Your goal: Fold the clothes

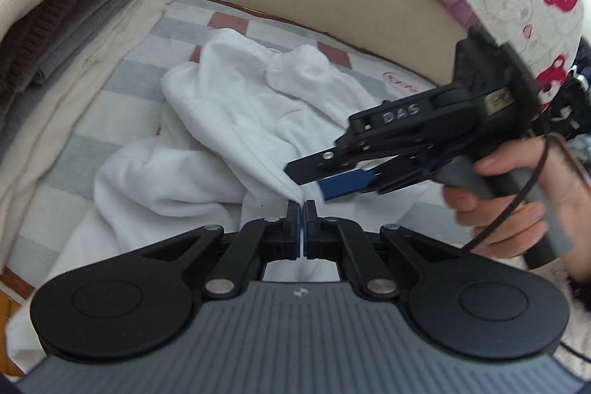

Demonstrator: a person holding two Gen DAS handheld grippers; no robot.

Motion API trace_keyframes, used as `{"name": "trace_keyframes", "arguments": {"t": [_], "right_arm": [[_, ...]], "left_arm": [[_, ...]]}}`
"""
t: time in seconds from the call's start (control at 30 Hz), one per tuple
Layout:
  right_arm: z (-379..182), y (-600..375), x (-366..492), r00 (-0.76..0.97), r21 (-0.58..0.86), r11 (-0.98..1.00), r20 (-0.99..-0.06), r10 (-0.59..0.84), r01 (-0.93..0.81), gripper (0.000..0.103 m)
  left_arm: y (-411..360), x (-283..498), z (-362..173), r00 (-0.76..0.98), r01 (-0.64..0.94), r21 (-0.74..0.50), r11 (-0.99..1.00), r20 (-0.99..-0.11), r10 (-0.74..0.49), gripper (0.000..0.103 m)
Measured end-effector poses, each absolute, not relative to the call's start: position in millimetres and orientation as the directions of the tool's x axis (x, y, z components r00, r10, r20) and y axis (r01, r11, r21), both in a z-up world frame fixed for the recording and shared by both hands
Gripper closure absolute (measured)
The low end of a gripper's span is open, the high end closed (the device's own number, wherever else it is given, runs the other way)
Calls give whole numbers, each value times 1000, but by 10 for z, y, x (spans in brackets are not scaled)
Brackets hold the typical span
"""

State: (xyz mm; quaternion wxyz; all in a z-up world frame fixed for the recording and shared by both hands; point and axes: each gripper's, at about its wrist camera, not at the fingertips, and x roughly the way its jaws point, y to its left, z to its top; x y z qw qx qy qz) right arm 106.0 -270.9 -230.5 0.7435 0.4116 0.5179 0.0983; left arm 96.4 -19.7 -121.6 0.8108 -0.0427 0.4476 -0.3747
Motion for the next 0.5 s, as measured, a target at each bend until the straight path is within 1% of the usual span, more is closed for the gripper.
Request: {"name": "trace_keyframes", "arguments": {"t": [0.03, 0.07, 0.1, 0.17, 0.23, 0.33, 0.43, 0.5], "right_arm": [[-2300, -2695, 1058, 443, 709, 652, -693, 569, 270, 60], [-2293, -2678, 1058, 443, 702, 663, -697, 564, 260, 83], [-2286, -2665, 1056, 444, 696, 673, -700, 559, 250, 90], [-2256, -2641, 1050, 451, 683, 693, -706, 545, 231, 96], [-2145, -2633, 1023, 479, 671, 712, -704, 524, 207, 97], [-1874, -2685, 911, 553, 684, 710, -661, 507, 167, 97], [-1571, -2763, 694, 629, 670, 732, -623, 465, 124, 97], [-1472, -2835, 561, 648, 655, 742, -628, 431, 142, 98]], "left_arm": [[-190, 963, -1210, 314, 566, -418, 710, -688, -655, 102], [-187, 962, -1208, 313, 563, -423, 710, -686, -657, 102], [-186, 958, -1207, 315, 562, -422, 712, -686, -656, 102], [-184, 948, -1205, 318, 560, -420, 714, -687, -653, 102], [-178, 935, -1195, 324, 562, -413, 717, -688, -650, 102], [-147, 877, -1104, 349, 593, -368, 716, -684, -640, 102], [-145, 800, -927, 379, 645, -276, 712, -694, -612, 102], [-142, 747, -818, 407, 666, -216, 714, -697, -591, 102]]}}
